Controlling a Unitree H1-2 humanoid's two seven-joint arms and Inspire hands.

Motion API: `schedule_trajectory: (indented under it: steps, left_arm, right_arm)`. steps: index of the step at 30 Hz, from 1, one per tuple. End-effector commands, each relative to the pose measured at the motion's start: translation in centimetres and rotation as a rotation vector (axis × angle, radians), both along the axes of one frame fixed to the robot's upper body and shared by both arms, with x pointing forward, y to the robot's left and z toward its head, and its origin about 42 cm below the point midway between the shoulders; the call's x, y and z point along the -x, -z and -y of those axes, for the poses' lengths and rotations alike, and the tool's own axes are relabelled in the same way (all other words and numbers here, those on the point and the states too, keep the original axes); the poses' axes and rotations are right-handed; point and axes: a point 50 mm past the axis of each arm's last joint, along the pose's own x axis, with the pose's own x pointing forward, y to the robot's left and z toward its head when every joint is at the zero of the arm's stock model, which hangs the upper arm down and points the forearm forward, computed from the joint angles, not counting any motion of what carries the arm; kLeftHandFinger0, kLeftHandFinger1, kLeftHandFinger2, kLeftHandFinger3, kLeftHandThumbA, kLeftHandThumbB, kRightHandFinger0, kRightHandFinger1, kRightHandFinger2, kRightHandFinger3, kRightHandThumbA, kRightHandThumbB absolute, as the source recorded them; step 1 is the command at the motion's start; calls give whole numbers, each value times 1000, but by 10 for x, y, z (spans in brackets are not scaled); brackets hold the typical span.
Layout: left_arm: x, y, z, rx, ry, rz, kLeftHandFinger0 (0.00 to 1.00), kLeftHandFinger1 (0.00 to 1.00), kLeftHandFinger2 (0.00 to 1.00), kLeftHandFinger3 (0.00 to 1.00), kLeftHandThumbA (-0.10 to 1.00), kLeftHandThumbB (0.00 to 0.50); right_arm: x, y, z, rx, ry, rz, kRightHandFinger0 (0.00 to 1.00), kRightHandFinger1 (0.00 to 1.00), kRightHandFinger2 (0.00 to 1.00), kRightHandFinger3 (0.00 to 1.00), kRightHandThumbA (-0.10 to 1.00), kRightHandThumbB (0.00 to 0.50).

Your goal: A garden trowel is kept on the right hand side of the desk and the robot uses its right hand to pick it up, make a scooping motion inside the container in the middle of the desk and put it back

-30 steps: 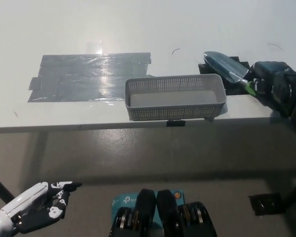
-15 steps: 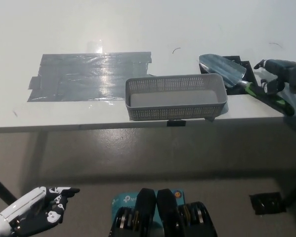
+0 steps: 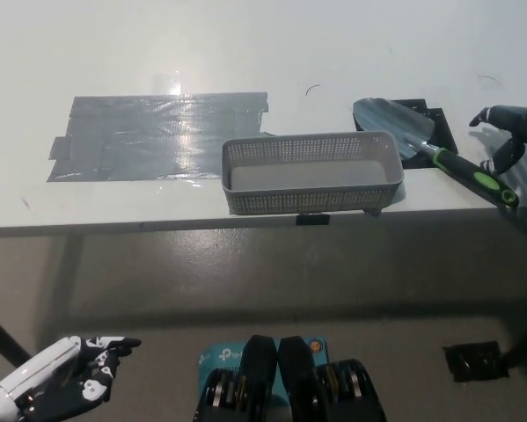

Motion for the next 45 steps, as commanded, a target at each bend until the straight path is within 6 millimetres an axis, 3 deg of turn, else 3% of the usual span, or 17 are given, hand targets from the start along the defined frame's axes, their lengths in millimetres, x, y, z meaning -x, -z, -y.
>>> schedule_trajectory:
  steps: [1,5,9,11,13,15,18,20,26,29,31,35,37,38,42,44,45]
  left_arm:
    - [0,-14,-4,-22,38,56,978,920,874,1000,1000,156]
    - [-1,-14,-4,-20,42,59,959,903,855,1000,1000,158]
    - [0,-15,-4,-25,44,63,941,896,852,1000,1000,165]
    - [0,-14,-4,-20,36,57,958,911,874,1000,1000,119]
    - [1,-14,-5,-16,29,58,947,905,875,1000,1000,117]
    - [2,-13,-4,-9,27,57,940,893,853,1000,1000,140]
    - [2,-12,-4,-2,27,57,935,884,840,1000,1000,137]
    - [2,-11,-4,0,21,50,938,883,835,1000,1000,171]
    - [4,-10,-7,-10,19,52,929,891,853,1000,1000,167]
    - [5,-9,-8,-8,9,45,931,887,844,1000,1000,179]
    - [5,-9,-8,-14,11,50,921,882,847,1000,1000,181]
    - [7,-9,-7,-7,0,45,911,878,841,1000,1000,178]
    - [7,-9,-7,-7,-1,45,907,877,838,1000,1000,178]
    - [7,-9,-7,-5,1,41,909,878,837,1000,1000,172]
    - [7,-10,-7,-6,5,37,917,883,839,1000,1000,185]
    - [6,-10,-7,-4,5,36,932,888,840,1000,1000,177]
    - [6,-10,-7,-3,4,37,933,887,841,1000,1000,177]
  right_arm:
    - [-7,-41,4,26,-11,30,1000,1000,1000,1000,596,0]
    - [-6,-41,0,17,-14,34,1000,1000,1000,1000,669,0]
    - [-11,-61,-2,38,-6,62,1000,1000,1000,1000,673,0]
    - [-15,-84,-5,47,-18,90,1000,1000,1000,1000,604,0]
    - [-18,-97,-9,48,-32,111,1000,1000,1000,1000,579,0]
    - [-19,-114,-12,40,-32,129,1000,1000,1000,1000,474,0]
    - [-18,-125,-17,30,-26,136,1000,1000,1000,1000,443,0]
    - [-14,-141,-18,41,-42,161,1000,1000,1000,1000,430,0]
    - [-7,-158,-16,26,-49,200,1000,1000,1000,1000,435,0]
    - [-5,-154,-17,-5,-43,199,1000,1000,1000,1000,400,0]
    - [-3,-140,-14,-60,-18,170,1000,1000,1000,1000,307,0]
    - [1,-112,-13,-120,21,106,1000,1000,1000,1000,291,10]
    - [1,-111,-13,-124,24,103,1000,1000,1000,1000,290,8]
    - [5,-93,-13,-144,30,62,1000,1000,1000,1000,334,0]
    - [10,-71,-19,-234,67,7,1000,1000,1000,1000,427,11]
    - [17,-59,-28,-298,66,-17,1000,1000,1000,1000,513,81]
    - [18,-58,-29,-300,63,-18,1000,1000,1000,1000,517,84]
